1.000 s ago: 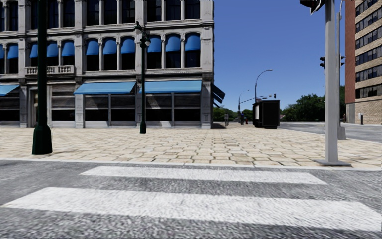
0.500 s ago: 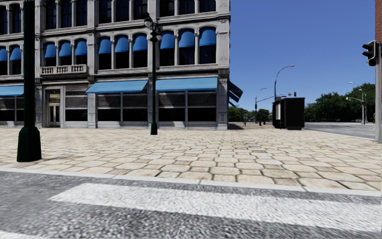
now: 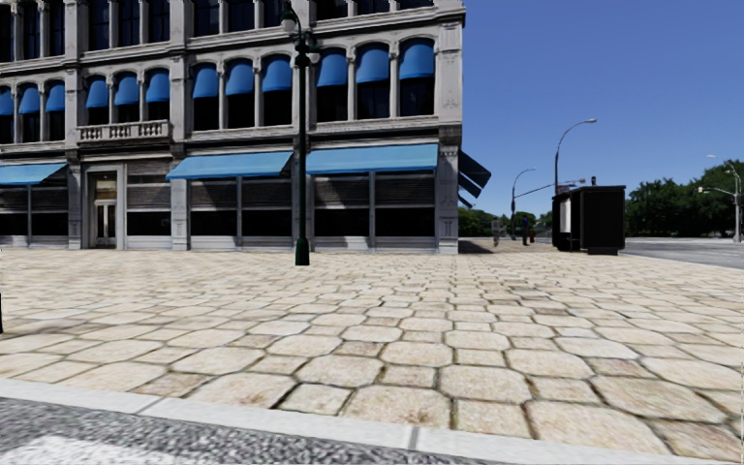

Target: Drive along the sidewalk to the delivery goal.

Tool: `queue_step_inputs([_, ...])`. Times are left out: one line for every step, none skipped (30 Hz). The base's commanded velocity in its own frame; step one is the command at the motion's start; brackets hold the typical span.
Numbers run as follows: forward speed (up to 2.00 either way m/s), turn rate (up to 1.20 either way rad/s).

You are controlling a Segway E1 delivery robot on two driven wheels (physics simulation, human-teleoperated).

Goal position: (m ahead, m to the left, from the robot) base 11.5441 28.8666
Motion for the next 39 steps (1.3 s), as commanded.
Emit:
queue_step_inputs([1.94, 0.29])
queue_step_inputs([1.94, 0.3])
queue_step_inputs([1.94, 0.32])
queue_step_inputs([1.94, 0.32])
queue_step_inputs([1.94, 0.35])
queue_step_inputs([1.94, 0.36])
queue_step_inputs([1.94, 0.37])
queue_step_inputs([1.94, 0.37])
queue_step_inputs([1.94, 0.37])
queue_step_inputs([1.94, 0.37])
queue_step_inputs([1.94, 0.37])
queue_step_inputs([1.95, 0.37])
queue_step_inputs([1.96, 0.37])
queue_step_inputs([1.97, 0.37])
queue_step_inputs([1.97, 0.37])
queue_step_inputs([1.97, 0.37])
queue_step_inputs([1.97, 0.37])
queue_step_inputs([1.97, 0.37])
queue_step_inputs([1.97, 0.37])
queue_step_inputs([1.97, 0.37])
queue_step_inputs([1.97, 0.37])
queue_step_inputs([1.97, 0.37])
queue_step_inputs([1.97, 0.37])
queue_step_inputs([1.97, 0.37])
queue_step_inputs([1.97, 0.37])
queue_step_inputs([1.97, 0.37])
queue_step_inputs([1.97, 0.37])
queue_step_inputs([1.97, 0.37])
queue_step_inputs([1.97, 0.37])
queue_step_inputs([1.97, 0.37])
queue_step_inputs([1.97, 0.37])
queue_step_inputs([1.97, 0.37])
queue_step_inputs([1.97, 0.37])
queue_step_inputs([1.97, 0.37])
queue_step_inputs([1.97, 0.37])
queue_step_inputs([1.97, 0.37])
queue_step_inputs([1.97, 0.37])
queue_step_inputs([1.97, 0.37])
queue_step_inputs([1.97, 0.38])
